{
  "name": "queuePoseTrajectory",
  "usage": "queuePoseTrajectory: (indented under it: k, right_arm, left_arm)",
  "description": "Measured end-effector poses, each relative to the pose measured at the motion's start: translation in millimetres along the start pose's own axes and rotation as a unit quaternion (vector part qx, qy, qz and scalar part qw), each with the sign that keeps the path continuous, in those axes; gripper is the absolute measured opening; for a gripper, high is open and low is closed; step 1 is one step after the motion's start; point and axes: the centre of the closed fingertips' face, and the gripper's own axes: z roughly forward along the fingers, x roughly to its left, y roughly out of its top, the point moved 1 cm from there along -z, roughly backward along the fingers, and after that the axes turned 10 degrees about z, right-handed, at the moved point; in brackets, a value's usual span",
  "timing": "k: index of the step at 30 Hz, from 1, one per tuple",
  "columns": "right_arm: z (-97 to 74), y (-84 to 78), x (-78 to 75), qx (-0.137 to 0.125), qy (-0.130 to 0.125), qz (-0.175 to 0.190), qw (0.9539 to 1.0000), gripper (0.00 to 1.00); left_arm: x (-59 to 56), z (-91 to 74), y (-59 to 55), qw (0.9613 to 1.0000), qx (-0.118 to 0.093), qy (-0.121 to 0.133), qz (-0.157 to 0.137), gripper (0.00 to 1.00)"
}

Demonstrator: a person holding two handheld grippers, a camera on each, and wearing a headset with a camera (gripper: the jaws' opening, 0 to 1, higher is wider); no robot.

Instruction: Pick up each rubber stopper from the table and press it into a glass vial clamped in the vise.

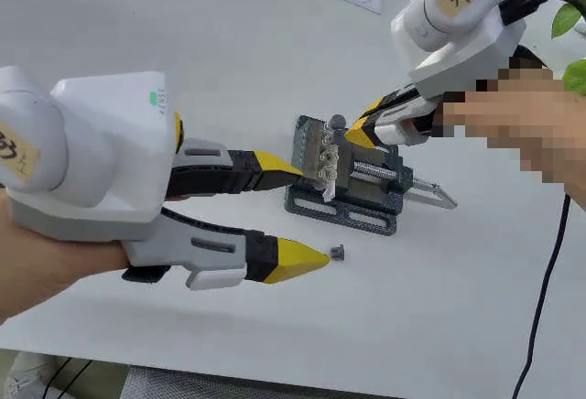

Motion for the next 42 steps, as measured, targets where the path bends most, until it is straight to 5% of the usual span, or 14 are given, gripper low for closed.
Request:
queuePoseTrajectory:
  k: [12, 42]
  right_arm:
    - [14.8, 1.1, -5.3, 0.009, 0.006, -0.010, 0.9999, 0.00]
    - [18.9, 2.5, -6.2, 0.031, 0.000, -0.034, 0.9990, 0.00]
  left_arm:
    - [0.0, 0.2, -0.9, 1.0000, 0.002, 0.000, -0.003, 0.44]
    - [1.1, 1.0, -3.6, 1.0000, 0.001, 0.000, -0.007, 0.44]
